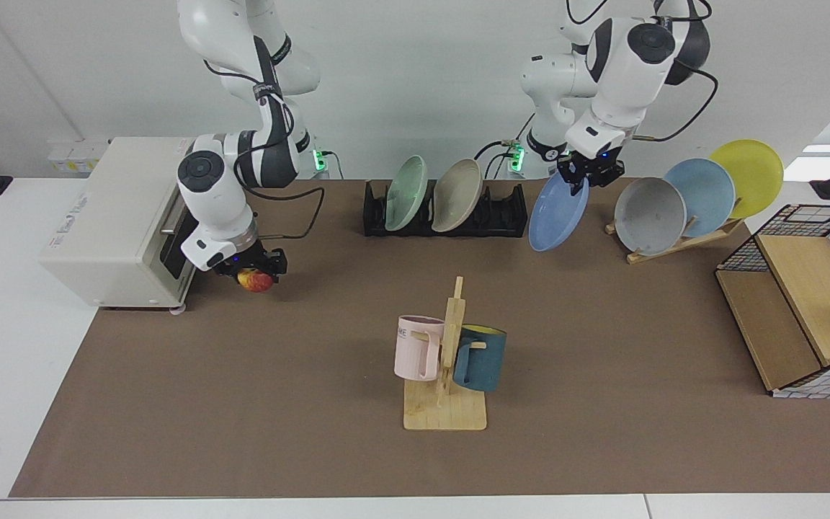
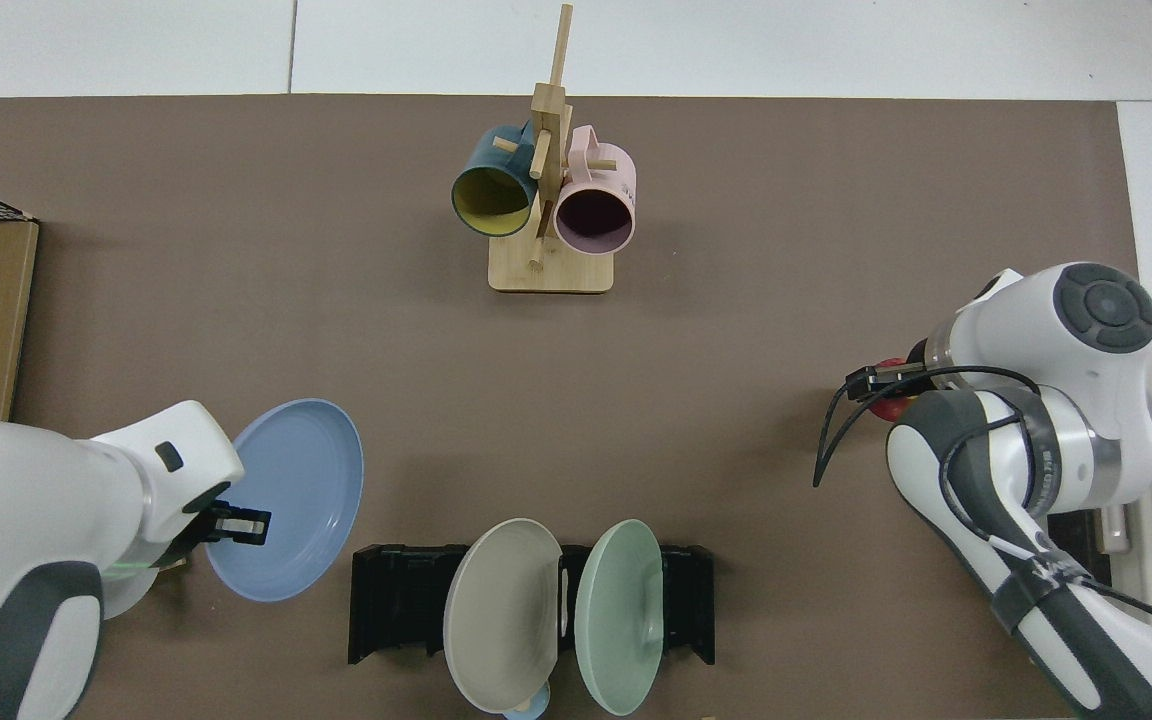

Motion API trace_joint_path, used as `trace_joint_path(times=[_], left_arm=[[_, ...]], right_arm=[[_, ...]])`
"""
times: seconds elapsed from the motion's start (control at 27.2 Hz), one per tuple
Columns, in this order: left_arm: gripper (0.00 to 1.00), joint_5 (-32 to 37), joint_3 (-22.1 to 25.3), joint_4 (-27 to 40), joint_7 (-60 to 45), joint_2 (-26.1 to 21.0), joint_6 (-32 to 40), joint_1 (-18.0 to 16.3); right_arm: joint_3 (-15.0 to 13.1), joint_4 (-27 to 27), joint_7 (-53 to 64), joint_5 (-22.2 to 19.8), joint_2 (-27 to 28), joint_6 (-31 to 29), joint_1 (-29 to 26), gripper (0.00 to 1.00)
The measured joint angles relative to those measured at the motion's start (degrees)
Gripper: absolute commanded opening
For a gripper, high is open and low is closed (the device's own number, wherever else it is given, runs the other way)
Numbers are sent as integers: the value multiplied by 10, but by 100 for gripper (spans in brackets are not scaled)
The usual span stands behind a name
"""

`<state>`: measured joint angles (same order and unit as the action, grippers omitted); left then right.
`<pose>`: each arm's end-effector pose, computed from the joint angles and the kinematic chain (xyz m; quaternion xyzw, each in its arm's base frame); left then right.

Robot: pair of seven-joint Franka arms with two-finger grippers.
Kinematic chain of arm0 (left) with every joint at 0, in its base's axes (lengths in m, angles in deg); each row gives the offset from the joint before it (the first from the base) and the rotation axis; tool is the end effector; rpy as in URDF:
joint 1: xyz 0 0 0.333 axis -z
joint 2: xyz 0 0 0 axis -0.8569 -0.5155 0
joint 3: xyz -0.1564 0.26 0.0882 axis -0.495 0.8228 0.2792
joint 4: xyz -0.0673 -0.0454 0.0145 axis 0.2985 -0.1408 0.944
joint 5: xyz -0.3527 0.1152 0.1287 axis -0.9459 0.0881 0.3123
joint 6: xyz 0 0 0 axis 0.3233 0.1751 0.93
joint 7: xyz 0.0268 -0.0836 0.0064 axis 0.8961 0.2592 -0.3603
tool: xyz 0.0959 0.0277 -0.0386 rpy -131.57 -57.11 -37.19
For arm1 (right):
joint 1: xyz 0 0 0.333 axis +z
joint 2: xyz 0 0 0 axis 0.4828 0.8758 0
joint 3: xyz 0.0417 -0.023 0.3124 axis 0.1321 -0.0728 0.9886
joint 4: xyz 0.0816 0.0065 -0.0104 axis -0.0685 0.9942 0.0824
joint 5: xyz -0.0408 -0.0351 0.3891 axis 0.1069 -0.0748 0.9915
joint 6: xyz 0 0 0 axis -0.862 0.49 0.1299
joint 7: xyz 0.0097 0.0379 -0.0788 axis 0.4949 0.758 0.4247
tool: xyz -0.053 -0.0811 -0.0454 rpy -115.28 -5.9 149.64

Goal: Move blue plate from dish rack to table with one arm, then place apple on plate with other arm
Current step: 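Lift the blue plate out of the rack with the left gripper, then carry the blue plate to the table center with the left gripper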

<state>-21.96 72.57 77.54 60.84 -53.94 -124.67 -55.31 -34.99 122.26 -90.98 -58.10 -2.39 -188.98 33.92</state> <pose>0.4311 -0.0893 0.4977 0.9952 -0.0882 -0.0411 0.0075 0.5534 0.0295 0.3604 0.9993 0.0139 -0.0292 0.0172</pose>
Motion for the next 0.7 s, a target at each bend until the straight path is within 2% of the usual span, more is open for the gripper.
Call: trace_joint_path(times=[0.29,0.7], left_arm=[[0,-130,59,-27,45,-69,-38,-2],[0,-297,68,-52,127,-213,-104,-6]], right_arm=[[1,-71,0,0,-13,77,9,0],[7,-113,0,0,-13,111,16,0]])
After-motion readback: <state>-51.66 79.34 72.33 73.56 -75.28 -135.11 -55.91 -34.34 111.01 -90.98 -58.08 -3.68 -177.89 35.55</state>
